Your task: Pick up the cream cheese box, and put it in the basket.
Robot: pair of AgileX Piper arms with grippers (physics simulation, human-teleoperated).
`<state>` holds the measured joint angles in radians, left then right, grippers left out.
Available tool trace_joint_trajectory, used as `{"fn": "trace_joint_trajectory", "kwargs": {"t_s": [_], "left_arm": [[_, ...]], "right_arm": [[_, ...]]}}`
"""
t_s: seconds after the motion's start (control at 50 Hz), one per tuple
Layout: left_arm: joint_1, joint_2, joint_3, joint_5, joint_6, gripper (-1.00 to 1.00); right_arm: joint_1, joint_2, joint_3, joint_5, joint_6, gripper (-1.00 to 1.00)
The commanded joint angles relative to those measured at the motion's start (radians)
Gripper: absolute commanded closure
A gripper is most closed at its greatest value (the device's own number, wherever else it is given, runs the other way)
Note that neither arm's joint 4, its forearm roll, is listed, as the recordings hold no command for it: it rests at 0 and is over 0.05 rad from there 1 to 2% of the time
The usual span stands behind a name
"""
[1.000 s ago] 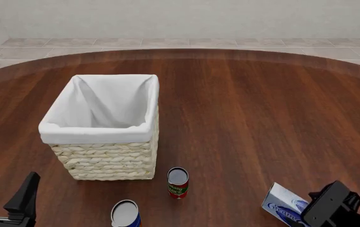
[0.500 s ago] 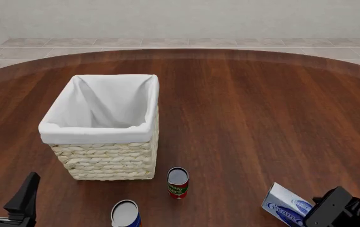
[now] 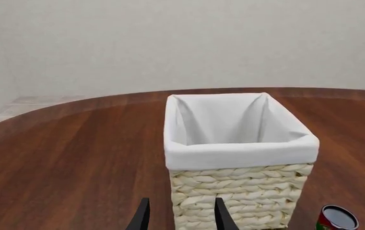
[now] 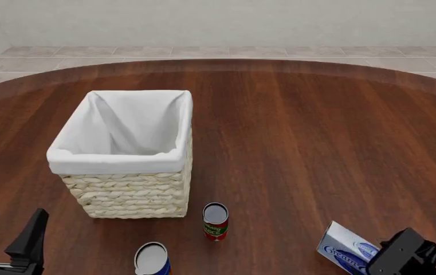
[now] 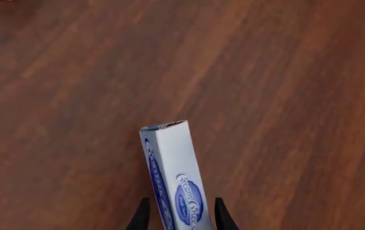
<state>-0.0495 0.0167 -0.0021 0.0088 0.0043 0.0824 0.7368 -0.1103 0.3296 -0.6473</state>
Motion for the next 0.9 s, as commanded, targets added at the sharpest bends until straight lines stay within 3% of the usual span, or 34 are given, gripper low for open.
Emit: {"fn": "trace_joint_trajectory", "kwargs": {"t_s": [0.02, 0.26, 0.28, 0.54, 0.9], "left_arm": [[0.000, 0.004, 0.000, -0.004, 0.001, -1.00], [0.001, 0.004, 0.000, -0.004, 0.001, -1.00], [0.001, 0.003, 0.000, -0.004, 0.001, -1.00], [0.002, -0.004, 0.000, 0.003, 0.000, -1.00], [0.001, -0.001, 0.000, -0.001, -0.002, -1.00]], "right_arm": [[-0.018, 0.047, 0.019, -0.054, -0.013, -1.00], [-0.016, 0.068, 0.035, -0.077, -0.013, -1.00], [-0.015, 0.068, 0.033, -0.076, -0.014, 1.00], [-0.009, 0.047, 0.016, -0.051, -0.021, 1.00], [0.016, -0.060, -0.030, 0.059, -0.021, 1.00]]}}
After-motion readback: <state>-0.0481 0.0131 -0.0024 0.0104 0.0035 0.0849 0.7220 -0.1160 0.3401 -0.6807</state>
